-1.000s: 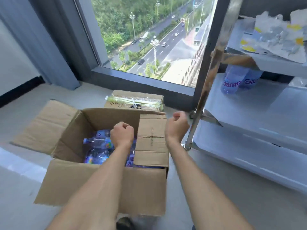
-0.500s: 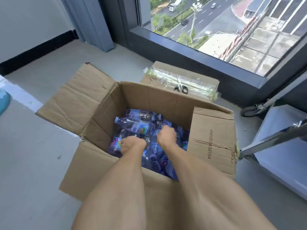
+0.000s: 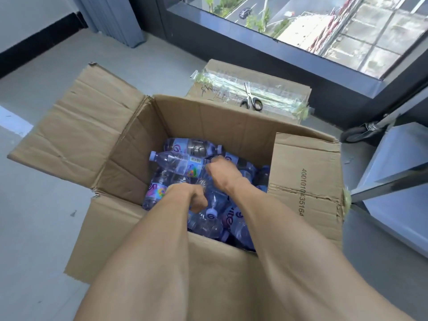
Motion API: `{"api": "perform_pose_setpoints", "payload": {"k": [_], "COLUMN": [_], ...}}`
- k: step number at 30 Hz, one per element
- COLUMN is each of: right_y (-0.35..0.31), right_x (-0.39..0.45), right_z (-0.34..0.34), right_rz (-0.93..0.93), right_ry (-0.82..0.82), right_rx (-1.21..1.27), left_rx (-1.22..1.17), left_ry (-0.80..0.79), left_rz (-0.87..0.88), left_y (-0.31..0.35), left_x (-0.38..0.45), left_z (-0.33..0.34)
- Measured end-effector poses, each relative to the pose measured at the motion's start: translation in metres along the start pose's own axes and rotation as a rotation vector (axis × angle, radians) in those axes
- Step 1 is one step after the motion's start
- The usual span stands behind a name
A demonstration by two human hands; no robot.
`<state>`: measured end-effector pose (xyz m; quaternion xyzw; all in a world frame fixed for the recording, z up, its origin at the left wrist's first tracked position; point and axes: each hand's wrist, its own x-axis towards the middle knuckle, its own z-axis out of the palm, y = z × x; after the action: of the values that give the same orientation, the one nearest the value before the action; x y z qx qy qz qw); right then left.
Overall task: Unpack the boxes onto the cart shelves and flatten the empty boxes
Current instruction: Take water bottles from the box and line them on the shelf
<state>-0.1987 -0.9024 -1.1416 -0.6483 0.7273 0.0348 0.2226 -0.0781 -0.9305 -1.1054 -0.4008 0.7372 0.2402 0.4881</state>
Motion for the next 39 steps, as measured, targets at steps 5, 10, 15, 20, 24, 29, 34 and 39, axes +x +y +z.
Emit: {"api": "perform_pose_setpoints", "payload": {"k": [5,10,15,20,24,29,34,39], "right_y": [-0.006,-0.011,-0.011,0.003,-0.014,-0.024,-0.029,-0.022], "right_x": [-0.006,-0.008,-0.017,-0.034,-0.05,-0.073,-0.099,-0.144], "right_z": [-0.005,-0.02,-0.032,-0.024,-0.014,-0.02,-0.071,-0.138], "right_rz": [-0.061,-0.033,-0.185,-0.322,-0.221,-0.016,0.093,0.197], "right_ry": [-0.279,-0.385,-0.251,-0.234,-0.148,-0.043,0.057,0.182], "right_rx": [-0.292,-0.39,-0.421,-0.317,0.113,0.503,0.756,1.433], "left_rx": [0.316,0.229,0.13,-0.278,-0.661,-1.292,-1.756,-2.004], "left_ry": [-0.11,-0.155,-0.182,-0.055,0.117,0.314,0.549,0.533], "left_rz": [-0.095,-0.197,-0.306,-0.27,-0.199,-0.11,0.278,0.815], "left_y": [0.01,0.022,-0.008,-0.052,-0.055,-0.05,-0.044,-0.036], "left_x": [-0.001,-0.008,-0.039,-0.063,-0.08,-0.11,-0.166,-0.251], "left_z": [-0.005,-0.009,-0.032,-0.052,-0.051,-0.047,-0.061,-0.074]}}
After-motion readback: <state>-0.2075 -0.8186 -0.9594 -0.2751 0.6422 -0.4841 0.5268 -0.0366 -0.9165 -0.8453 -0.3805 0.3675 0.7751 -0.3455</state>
